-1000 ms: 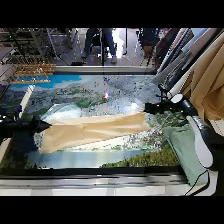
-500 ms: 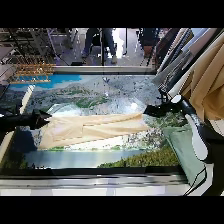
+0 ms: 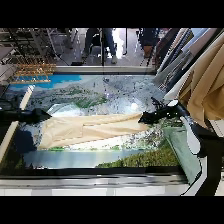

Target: Fold the clothes and pants, and hang the long-sleeved shirts on hangers.

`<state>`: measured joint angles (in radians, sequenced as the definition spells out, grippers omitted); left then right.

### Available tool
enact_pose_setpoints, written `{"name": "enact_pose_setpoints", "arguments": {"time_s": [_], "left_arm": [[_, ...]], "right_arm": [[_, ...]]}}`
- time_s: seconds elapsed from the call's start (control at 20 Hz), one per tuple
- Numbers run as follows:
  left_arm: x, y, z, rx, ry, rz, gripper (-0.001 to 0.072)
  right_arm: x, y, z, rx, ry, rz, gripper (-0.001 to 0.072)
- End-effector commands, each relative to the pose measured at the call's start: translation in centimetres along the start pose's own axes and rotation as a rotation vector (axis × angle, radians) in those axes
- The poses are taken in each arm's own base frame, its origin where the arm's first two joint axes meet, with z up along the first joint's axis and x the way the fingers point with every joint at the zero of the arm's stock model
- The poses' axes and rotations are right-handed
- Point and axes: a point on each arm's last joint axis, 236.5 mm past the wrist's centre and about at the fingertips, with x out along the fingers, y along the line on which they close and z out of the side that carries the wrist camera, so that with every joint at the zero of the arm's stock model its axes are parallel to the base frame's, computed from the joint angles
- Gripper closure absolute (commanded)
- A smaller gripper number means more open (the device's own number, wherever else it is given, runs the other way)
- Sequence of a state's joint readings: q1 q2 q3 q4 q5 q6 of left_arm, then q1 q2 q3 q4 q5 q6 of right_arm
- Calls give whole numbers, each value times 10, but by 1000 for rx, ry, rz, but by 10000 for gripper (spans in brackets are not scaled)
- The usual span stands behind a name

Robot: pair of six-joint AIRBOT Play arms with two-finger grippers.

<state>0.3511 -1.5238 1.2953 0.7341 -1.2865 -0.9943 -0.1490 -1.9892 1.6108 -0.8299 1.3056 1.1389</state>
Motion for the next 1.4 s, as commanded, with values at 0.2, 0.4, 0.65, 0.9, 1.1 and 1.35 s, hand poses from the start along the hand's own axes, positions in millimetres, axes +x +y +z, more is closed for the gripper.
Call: {"name": "enact_pose_setpoints", "arguments": {"time_s": [0.2,0.4,0.65,0.9,1.1,1.35], "left_arm": [[67,-4,-71,227,374,259,702],[123,-32,-105,294,492,199,702],[162,-32,-101,270,444,259,703],[20,-39,-50,220,411,340,700],[-80,-49,-10,137,115,336,701],[-77,-57,-5,115,88,254,700]], "right_arm": [[-103,-60,-12,23,-27,-476,697],[-195,-29,-18,-10,-159,-616,698],[-132,148,-19,-165,-201,-285,698],[3,295,-38,-343,-226,-143,698],[124,368,-53,-386,-309,21,697],[151,385,-73,-542,-102,70,253]]}}
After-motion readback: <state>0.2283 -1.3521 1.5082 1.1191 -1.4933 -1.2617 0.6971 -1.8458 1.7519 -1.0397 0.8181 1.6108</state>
